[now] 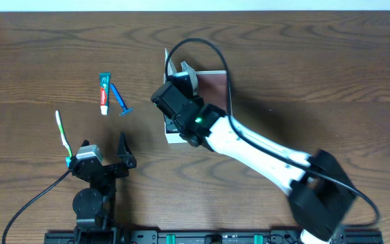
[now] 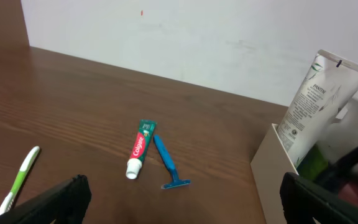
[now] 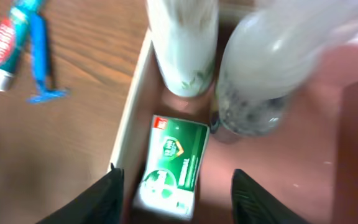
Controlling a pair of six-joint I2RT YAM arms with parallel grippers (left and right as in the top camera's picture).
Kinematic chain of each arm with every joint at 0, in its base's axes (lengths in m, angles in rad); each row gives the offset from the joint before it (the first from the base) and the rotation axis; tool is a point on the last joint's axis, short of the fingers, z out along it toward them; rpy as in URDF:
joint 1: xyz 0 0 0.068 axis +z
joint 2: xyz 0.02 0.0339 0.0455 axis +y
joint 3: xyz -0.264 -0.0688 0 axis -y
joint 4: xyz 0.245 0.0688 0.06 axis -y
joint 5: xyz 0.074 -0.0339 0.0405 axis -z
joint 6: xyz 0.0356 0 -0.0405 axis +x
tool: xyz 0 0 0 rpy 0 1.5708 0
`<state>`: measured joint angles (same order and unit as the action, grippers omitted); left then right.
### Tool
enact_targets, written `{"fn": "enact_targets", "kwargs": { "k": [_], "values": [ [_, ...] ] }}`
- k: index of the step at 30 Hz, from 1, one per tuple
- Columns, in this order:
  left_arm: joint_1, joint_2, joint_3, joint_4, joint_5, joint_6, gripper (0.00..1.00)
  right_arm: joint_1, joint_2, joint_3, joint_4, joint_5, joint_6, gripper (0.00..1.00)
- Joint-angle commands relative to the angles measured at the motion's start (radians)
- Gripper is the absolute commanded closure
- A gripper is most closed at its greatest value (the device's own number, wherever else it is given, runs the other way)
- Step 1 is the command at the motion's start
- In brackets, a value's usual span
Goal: Pack container
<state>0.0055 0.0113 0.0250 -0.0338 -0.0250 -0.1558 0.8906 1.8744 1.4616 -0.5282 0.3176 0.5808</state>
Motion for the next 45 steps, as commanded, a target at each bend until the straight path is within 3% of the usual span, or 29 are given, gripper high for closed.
{"fn": "enact_targets", "kwargs": {
  "k": [1, 8, 12, 18, 30, 33, 36, 38, 45],
  "values": [
    [0.005, -0.001, -0.021, -0.037, -0.005, 0.013, 0.02, 0.007, -0.106, 0.031, -0.037, 0.019, -0.002, 0.41],
    [0.005, -0.001, -0.021, -0.037, -0.005, 0.013, 0.02, -0.064, -0.237, 0.031, -0.163, 0.023, 0.010, 0.27],
    [0.005, -0.001, -0.021, -0.037, -0.005, 0.013, 0.02, -0.163, -0.284, 0.031, -0.246, 0.023, 0.018, 0.24],
    [0.005, -0.001, -0.021, -0.037, -0.005, 0.013, 0.02, -0.379, -0.311, 0.031, -0.357, -0.019, 0.051, 0.02],
    [0.005, -0.001, -0.021, -0.037, -0.005, 0.013, 0.02, -0.784, -0.309, 0.031, -0.488, -0.184, 0.052, 0.01],
    [0.005, -0.001, -0.021, -0.036, -0.004, 0.011, 0.02, -0.816, -0.309, 0.031, -0.514, -0.178, 0.041, 0.01],
    [0.005, -0.001, -0.009, -0.034, 0.018, -0.093, 0.02, -0.831, -0.309, 0.031, -0.540, -0.165, 0.039, 0.01],
    [0.005, -0.001, 0.005, -0.042, 0.026, -0.093, 0.02, -0.832, -0.309, 0.031, -0.547, -0.165, 0.039, 0.01],
    [0.005, 0.078, 0.185, -0.212, 0.016, -0.089, 0.02, -0.831, -0.309, 0.031, -0.546, -0.165, 0.039, 0.01]
  ]
}}
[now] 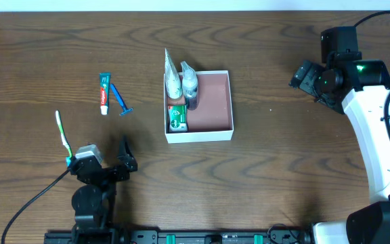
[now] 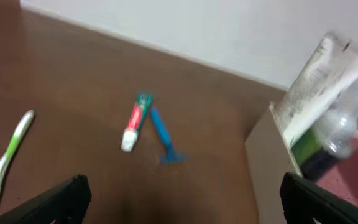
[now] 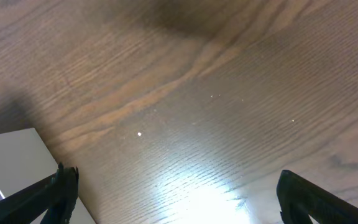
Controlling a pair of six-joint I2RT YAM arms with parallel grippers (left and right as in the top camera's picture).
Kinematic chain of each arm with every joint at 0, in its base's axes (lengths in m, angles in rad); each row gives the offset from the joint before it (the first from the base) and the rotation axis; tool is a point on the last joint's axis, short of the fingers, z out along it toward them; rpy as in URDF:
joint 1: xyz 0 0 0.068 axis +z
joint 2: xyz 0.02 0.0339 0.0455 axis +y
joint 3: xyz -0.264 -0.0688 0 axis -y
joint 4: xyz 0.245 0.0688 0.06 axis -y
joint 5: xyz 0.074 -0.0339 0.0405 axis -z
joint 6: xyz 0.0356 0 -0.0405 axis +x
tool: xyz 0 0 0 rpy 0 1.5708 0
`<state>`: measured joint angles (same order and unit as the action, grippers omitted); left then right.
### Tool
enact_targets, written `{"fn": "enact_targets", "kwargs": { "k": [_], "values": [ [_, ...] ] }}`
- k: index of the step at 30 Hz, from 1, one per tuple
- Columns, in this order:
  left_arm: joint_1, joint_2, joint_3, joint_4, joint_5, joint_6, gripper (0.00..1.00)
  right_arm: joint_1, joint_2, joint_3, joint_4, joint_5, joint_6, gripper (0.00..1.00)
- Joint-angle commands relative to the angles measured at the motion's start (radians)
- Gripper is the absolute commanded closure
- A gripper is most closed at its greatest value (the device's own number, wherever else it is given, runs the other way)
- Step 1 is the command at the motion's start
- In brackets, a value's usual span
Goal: Pack container
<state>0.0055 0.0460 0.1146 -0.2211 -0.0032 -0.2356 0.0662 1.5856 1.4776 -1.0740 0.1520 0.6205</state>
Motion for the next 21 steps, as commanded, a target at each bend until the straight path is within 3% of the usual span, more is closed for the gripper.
{"fn": "enact_targets", "kwargs": {
  "k": [1, 7, 14, 17, 21],
  "values": [
    [0.006, 0.082, 0.146, -0.053, -0.017, -0.009, 0.02, -0.007, -0.021, 0.014, 0.000, 0.000, 0.000, 0.01],
    [0.006, 0.450, 0.496, -0.200, -0.044, -0.008, 0.02, -0.007, -0.021, 0.014, 0.000, 0.000, 0.000, 0.01],
    [0.005, 0.982, 1.011, -0.555, -0.041, 0.079, 0.02, -0.007, -0.021, 0.014, 0.000, 0.000, 0.000, 0.01],
    [0.005, 1.141, 1.126, -0.638, -0.032, 0.078, 0.02, -0.007, -0.021, 0.014, 0.000, 0.000, 0.000, 0.01],
    [0.005, 1.287, 1.134, -0.623, -0.032, 0.079, 0.02, -0.007, -0.021, 0.014, 0.000, 0.000, 0.000, 0.01]
  ]
}}
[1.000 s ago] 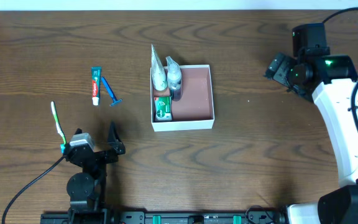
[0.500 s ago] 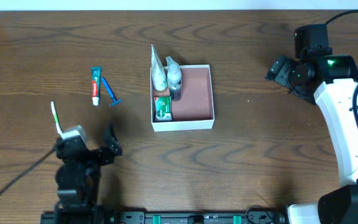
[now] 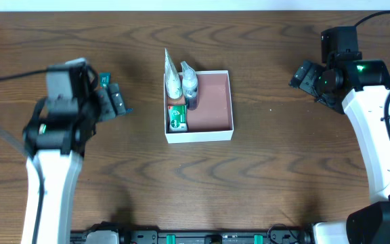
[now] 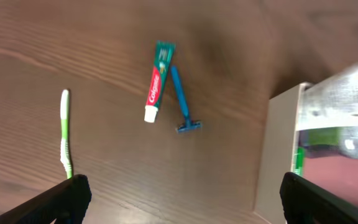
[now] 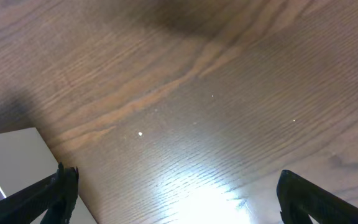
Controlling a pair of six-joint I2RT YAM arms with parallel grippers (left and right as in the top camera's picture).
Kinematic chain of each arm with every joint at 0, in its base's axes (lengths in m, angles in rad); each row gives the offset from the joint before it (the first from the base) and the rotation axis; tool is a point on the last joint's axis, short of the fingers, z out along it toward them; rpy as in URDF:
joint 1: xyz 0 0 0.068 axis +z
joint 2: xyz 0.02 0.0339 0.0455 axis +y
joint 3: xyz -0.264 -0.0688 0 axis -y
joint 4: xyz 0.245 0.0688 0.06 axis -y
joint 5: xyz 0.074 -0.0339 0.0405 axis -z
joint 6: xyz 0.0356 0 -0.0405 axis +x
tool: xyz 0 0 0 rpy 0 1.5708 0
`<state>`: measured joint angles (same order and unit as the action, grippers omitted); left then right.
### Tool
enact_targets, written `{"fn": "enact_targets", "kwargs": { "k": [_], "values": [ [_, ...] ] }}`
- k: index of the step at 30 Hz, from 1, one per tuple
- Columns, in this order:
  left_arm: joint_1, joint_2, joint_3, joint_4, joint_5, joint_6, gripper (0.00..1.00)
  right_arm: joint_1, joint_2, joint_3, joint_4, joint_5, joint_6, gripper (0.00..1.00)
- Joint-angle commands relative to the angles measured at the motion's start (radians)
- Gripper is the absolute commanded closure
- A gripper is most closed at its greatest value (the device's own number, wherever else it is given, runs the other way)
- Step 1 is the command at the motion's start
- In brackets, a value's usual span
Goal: Pack container
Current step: 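Reach the left gripper down to the green toothbrush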
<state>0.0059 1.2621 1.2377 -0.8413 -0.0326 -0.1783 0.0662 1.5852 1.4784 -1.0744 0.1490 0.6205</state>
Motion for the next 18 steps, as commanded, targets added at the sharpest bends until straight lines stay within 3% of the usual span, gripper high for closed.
{"fn": "enact_targets", "kwargs": {
  "k": [1, 8, 18],
  "values": [
    [0.005, 0.111, 0.011, 0.015, -0.002, 0.021, 0.02, -0.007, -0.020, 0.014, 0.000, 0.003, 0.000, 0.01],
    [0.017, 0.278, 0.011, 0.047, -0.004, 0.064, 0.02, -0.007, -0.020, 0.014, 0.000, 0.003, 0.000, 0.01],
    [0.078, 0.307, 0.007, 0.033, -0.007, 0.053, 0.02, -0.007, -0.020, 0.014, 0.000, 0.003, 0.000, 0.01]
  ]
}}
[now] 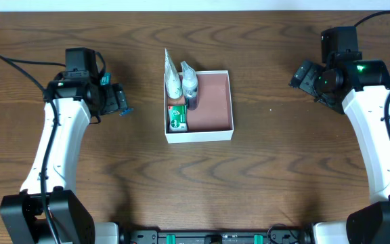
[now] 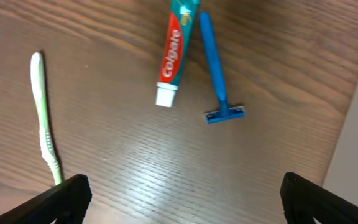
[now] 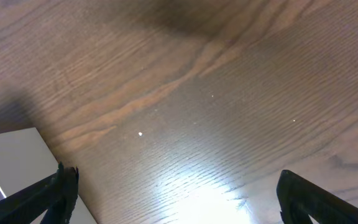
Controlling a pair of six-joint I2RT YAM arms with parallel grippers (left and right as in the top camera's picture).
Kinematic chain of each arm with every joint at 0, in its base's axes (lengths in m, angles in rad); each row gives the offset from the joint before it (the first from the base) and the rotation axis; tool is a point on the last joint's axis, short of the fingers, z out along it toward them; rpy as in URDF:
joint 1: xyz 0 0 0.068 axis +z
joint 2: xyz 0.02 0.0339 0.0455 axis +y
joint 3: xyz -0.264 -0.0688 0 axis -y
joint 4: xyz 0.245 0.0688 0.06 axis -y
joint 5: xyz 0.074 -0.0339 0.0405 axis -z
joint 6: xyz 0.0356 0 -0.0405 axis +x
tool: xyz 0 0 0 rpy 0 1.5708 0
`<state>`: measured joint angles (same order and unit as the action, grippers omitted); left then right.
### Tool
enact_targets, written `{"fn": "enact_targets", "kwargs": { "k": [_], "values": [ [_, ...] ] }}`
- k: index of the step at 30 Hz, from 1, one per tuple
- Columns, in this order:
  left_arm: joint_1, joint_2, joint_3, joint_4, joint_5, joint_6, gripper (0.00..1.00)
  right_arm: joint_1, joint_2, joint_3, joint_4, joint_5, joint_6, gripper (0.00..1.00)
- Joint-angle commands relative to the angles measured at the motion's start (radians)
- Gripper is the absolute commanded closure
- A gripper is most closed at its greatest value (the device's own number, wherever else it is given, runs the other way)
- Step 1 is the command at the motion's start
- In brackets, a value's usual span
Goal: Pack container
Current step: 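Reach the left gripper down to the green toothbrush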
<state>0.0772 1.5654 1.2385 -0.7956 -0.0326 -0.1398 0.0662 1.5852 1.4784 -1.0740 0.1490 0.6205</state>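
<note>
The white container (image 1: 212,133) holds a white tube (image 1: 172,74), a clear bottle (image 1: 189,80) and a green soap box (image 1: 177,116). A red and green toothpaste tube (image 2: 174,53) and a blue razor (image 2: 215,68) lie side by side on the table, with a green toothbrush (image 2: 45,135) to their left. My left gripper (image 2: 182,205) hangs open just above them, holding nothing; in the overhead view the left gripper (image 1: 111,99) covers most of the toothpaste. Far to the right, my right gripper (image 1: 300,76) is open and empty over bare wood.
The dark wooden table (image 1: 283,169) carries everything. The container's white wall shows at the right edge of the left wrist view, and its corner (image 3: 8,165) at the lower left of the right wrist view.
My left gripper has come down closer to the toothpaste and razor, which look larger in its wrist view. The right arm has not moved.
My right gripper was open over the container, above the soap box, while the left rested near the table's front edge. Then the right arm stood far right, away from the container. The left arm then was above the toothpaste and razor, and now sits lower over them.
</note>
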Motion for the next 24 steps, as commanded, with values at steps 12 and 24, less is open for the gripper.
{"fn": "enact_targets", "kwargs": {
  "k": [12, 24],
  "values": [
    [0.208, 0.005, -0.071, -0.007, -0.133, -0.188, 0.02, -0.007, -0.020, 0.014, 0.000, 0.003, 0.000, 0.01],
    [0.343, 0.006, -0.162, 0.078, -0.133, -0.154, 0.02, -0.007, -0.020, 0.014, 0.000, 0.003, 0.000, 0.01]
  ]
}}
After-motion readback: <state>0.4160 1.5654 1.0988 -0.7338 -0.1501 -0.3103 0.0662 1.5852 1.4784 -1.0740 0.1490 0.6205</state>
